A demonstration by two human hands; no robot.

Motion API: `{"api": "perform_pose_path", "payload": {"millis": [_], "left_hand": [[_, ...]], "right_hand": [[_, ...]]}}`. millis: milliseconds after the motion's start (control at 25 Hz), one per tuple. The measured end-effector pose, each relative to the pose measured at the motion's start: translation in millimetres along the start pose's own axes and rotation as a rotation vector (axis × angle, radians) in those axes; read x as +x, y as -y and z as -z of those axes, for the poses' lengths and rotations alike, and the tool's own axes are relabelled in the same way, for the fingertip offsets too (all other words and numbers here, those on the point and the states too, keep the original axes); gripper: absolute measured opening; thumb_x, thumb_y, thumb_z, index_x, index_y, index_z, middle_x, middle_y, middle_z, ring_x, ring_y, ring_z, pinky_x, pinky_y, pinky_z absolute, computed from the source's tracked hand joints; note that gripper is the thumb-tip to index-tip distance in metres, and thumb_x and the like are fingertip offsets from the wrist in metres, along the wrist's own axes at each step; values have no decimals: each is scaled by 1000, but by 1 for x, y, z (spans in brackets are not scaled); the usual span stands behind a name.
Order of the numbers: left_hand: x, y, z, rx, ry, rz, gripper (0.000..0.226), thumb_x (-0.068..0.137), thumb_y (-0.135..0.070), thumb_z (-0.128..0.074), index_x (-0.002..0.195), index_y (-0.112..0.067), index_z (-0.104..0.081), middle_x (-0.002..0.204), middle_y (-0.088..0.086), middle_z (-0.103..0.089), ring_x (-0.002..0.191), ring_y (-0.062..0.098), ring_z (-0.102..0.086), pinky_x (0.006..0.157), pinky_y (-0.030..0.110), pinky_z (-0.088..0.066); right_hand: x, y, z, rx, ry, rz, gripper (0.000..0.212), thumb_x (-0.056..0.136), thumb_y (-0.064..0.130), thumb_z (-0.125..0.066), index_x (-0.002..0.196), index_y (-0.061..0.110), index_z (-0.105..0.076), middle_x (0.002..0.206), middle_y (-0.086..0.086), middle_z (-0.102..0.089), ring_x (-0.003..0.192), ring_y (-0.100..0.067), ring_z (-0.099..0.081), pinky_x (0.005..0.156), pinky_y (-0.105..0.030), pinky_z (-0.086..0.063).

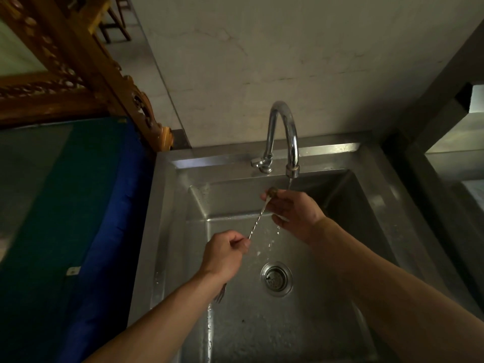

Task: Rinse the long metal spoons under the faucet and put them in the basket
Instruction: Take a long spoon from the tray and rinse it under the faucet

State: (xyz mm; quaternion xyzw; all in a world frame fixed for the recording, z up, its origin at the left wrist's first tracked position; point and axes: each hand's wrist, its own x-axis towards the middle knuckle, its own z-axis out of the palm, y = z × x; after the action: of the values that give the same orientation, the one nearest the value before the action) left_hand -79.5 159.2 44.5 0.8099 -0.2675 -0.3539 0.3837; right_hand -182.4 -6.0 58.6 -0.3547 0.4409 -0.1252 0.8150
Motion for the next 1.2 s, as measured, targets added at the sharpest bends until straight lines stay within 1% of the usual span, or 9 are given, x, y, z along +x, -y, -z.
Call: {"api": "perform_pose_path", "payload": {"millis": [240,400,480,600,680,840,960,1080,1200], "left_hand": [[4,-4,0,32,7,-28,20,82,-19,-69,62,-22,-64,59,-12,-61,58,5,-53,63,23,-43],[8,-11,-6,79,4,-36,21,82,-20,-69,62,-24,-64,59,-14,-61,58,3,-52,60,20,-41],[10,-14,-8,93,0,-36,21,82,-21,-69,61,-25,-63,60,-14,-62,58,3,-53,60,19,-41],[11,-19,-10,110,-15,-35,21,81,-23,-70,61,-27,-64,61,-13,-64,57,3,-54,59,19,-42],[10,-20,-10,123,-19,-33,21,81,-23,-69,61,-27,-64,61,-14,-64,57,2,-54,58,18,-42],[9,-23,-8,157,-27,-41,19,82,-24,-69,63,-26,-65,63,-13,-65,60,4,-56,60,19,-42],[8,-24,-8,187,-23,-46,16,82,-24,-68,66,-25,-66,65,-12,-66,62,6,-58,63,20,-44],[7,-25,-6,211,-26,-40,14,82,-24,-68,68,-23,-67,68,-9,-67,65,7,-58,65,23,-46],[5,-25,-5,239,-20,-35,20,83,-24,-68,64,-26,-64,66,-12,-64,63,4,-56,62,19,-41]], "right_hand": [[-3,1,13,5,0,41,24,87,18,-57,108,18,-69,109,0,-74,99,-14,-65,80,-36,-40],[-4,2,20,7,-44,71,22,85,16,-66,106,17,-71,99,2,-75,91,-11,-66,76,-33,-43],[-3,2,21,15,-65,83,21,83,14,-68,104,17,-72,100,2,-75,88,-10,-66,74,-31,-43],[-2,5,20,61,-101,95,18,87,23,-66,104,17,-71,99,-1,-75,85,-11,-66,68,-30,-41],[-2,6,18,66,-117,92,20,90,30,-63,105,19,-70,101,-1,-74,87,-12,-67,69,-31,-40],[-3,6,17,19,-122,108,30,77,18,-76,106,14,-72,97,-4,-72,85,-14,-64,66,-29,-42],[-3,6,16,37,-169,96,18,82,27,-71,98,19,-73,96,-1,-75,84,-12,-66,69,-30,-43],[-1,5,15,17,-169,98,16,83,26,-71,97,18,-74,89,1,-76,86,-13,-67,70,-30,-45],[-2,5,17,27,-170,81,20,88,34,-65,99,19,-73,96,2,-77,91,-14,-69,74,-32,-44]]}}
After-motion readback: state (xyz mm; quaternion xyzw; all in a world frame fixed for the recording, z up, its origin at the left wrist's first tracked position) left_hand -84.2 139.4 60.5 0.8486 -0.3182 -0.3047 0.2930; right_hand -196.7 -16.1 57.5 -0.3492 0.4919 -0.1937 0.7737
